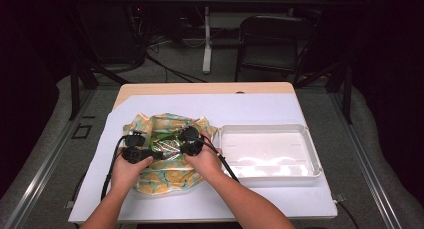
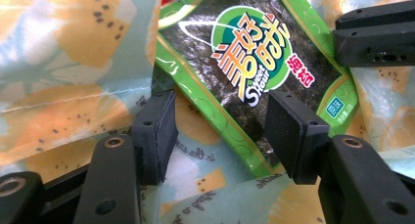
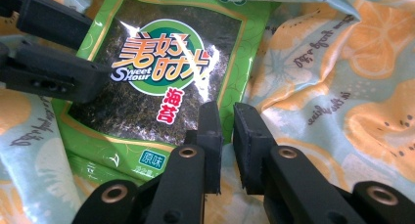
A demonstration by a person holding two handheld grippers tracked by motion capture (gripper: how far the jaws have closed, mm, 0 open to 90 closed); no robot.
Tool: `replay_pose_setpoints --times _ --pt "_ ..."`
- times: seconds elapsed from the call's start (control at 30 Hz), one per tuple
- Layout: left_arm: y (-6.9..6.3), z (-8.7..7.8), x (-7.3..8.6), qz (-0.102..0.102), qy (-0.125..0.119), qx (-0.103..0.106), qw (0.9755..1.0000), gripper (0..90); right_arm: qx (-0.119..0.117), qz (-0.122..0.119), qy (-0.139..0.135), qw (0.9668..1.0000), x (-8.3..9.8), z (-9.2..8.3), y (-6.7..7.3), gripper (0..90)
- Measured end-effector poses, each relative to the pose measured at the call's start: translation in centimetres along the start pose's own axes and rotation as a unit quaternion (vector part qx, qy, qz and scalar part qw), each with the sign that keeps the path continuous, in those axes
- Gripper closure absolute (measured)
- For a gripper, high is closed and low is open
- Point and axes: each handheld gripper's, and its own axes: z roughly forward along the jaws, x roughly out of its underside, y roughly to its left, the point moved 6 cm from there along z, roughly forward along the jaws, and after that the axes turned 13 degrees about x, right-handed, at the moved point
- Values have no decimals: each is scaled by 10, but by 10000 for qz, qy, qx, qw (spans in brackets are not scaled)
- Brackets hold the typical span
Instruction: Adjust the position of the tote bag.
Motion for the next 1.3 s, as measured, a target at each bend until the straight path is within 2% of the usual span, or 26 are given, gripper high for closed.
replay_pose_setpoints --times 0.23,0.3,0.43,0.67,0.7,0.73,0.93,1.0,1.17,1.3 --pt "-1 2 -1 -16 24 117 9999 451 18 12 -5 10000 1 0 0 821" --pt "-2 2 -3 -73 -50 121 9999 460 19 16 4 10000 1 0 0 820" --pt "-3 -2 -6 4 -145 163 9998 472 18 38 12 10000 2 0 -1 819" --pt "-8 -6 -13 24 -319 267 9991 477 25 55 5 10000 3 0 -3 817" --pt "-9 -7 -14 38 -348 266 9990 478 37 -54 148 9999 4 -2 -5 818" --pt "-10 -7 -16 59 -369 277 9989 478 42 59 19 10000 3 0 -3 818" --pt "-12 -7 -23 73 -393 256 9989 477 -14 122 82 9999 5 0 -6 819" --pt "-11 -5 -23 27 -374 237 9990 473 -40 180 85 9998 5 0 -6 819" --pt "-4 0 -23 -158 -313 276 9990 472 -46 143 110 9998 5 -1 -6 819" --pt "-1 3 -23 -334 -307 465 9979 472 -35 135 95 9999 5 -1 -6 820"
